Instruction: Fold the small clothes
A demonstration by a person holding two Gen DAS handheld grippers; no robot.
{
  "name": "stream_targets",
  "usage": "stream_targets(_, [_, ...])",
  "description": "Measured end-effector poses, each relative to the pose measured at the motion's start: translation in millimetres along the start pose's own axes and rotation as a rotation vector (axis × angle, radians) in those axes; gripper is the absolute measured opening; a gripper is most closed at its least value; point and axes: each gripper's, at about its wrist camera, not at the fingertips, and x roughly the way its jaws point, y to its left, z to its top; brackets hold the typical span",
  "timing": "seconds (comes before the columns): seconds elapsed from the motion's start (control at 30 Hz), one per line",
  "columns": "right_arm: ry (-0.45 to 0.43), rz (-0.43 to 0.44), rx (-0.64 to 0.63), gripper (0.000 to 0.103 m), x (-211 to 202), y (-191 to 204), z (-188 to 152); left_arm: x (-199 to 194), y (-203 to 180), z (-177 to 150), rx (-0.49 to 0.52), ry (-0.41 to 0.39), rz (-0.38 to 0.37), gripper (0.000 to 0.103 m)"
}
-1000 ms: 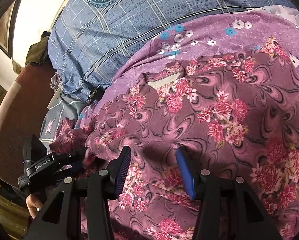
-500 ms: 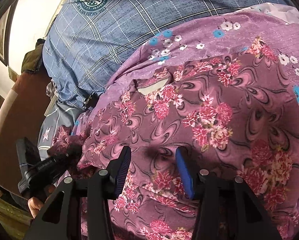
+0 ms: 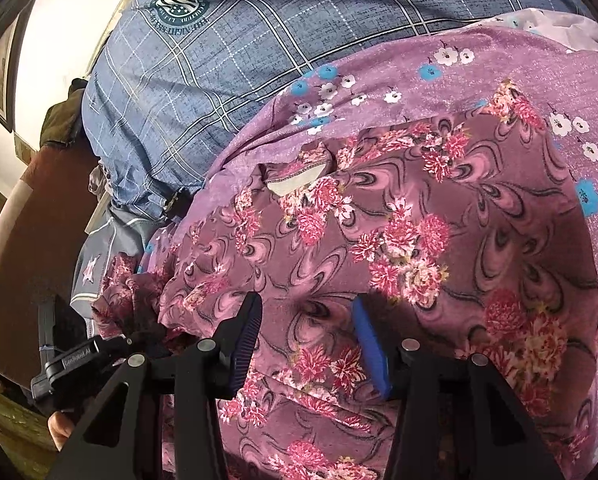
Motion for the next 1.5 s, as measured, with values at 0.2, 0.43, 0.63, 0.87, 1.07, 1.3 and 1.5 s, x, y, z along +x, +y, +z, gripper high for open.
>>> stream_targets(0.2, [-0.007,-0.009,0.013,0.050,-4.9,-8.1,2.3,-19.1,8.6,-7.9,-0.028,-0.026,0.014,0.042])
stream_targets(0.43, [-0.001,-0.019,0.012,0.050,-3.1,-10.4,3.2,-36.5,17.3,-9.7,-0.067,-0.077,0.025,0.042])
stream_targets(0.63, [0.001,-0.021,0.014,0.049,-2.4,-10.2,2.4,-30.0,17.1,-13.8,-0.046,-0.043,0.037,0.042])
stream_targets(0.87, [0.005,-0.024,0.013,0.049,0.0,-9.7,2.5,-15.6,22.6,-2.9,-0.080,-0.065,0.047,0.033])
stream_targets(1.07, [0.006,-0.024,0.014,0.049,-0.3,-11.0,2.7,-5.9,17.2,-1.8,-0.015,-0.087,0.053,0.007])
stream_targets(1.3, [-0.002,-0.028,0.017,0.046,-2.8,-15.4,3.4,-22.4,-2.7,-1.2,0.097,-0.239,0.093,0.005])
stream_targets(1.5, [-0.045,-0.056,0.056,0.046,-12.7,-28.6,8.0,-12.6,-3.6,2.0,0.151,-0.263,0.289,0.002])
